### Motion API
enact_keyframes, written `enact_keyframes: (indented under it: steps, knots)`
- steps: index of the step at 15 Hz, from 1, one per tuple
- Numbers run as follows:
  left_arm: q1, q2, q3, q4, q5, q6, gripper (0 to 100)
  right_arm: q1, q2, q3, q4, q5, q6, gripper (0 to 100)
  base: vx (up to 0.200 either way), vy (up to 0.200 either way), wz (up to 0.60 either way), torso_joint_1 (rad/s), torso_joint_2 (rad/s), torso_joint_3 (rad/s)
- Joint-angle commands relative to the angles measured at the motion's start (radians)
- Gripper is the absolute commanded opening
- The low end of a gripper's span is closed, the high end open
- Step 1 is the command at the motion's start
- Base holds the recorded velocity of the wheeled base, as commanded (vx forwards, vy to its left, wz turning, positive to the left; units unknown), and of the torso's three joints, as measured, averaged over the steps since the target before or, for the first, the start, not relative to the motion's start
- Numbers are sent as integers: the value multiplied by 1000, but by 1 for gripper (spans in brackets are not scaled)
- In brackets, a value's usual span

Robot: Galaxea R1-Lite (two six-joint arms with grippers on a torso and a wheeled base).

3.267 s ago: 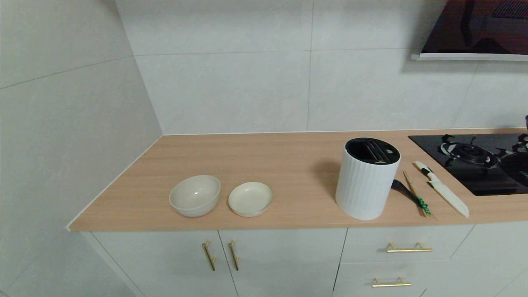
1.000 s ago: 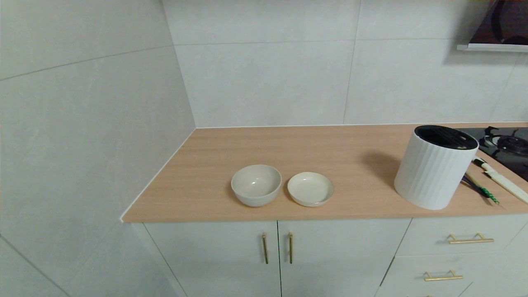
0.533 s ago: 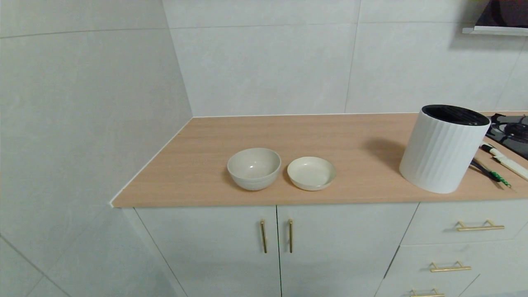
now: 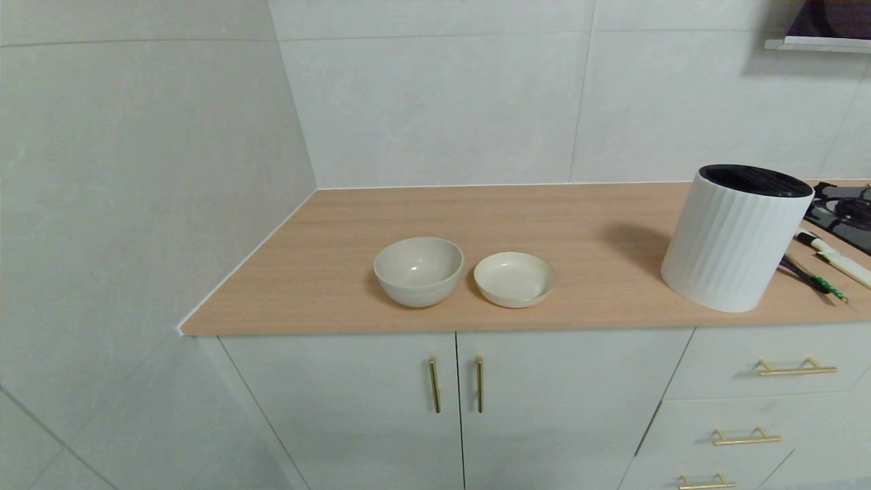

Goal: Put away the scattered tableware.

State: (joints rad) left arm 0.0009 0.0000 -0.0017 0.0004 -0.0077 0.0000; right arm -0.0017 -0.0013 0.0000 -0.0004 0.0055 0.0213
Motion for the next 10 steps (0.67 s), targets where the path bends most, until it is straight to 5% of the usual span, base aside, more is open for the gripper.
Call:
enact_keyframes:
  steps: [1, 10]
  knots:
    - [1, 0, 0, 1, 0, 0, 100, 0, 1, 0, -1, 1, 0, 100, 0, 0, 0, -173, 403, 237]
    - [1, 0, 0, 1, 0, 0, 100, 0, 1, 0, -1, 1, 0, 100, 0, 0, 0, -195, 475, 278]
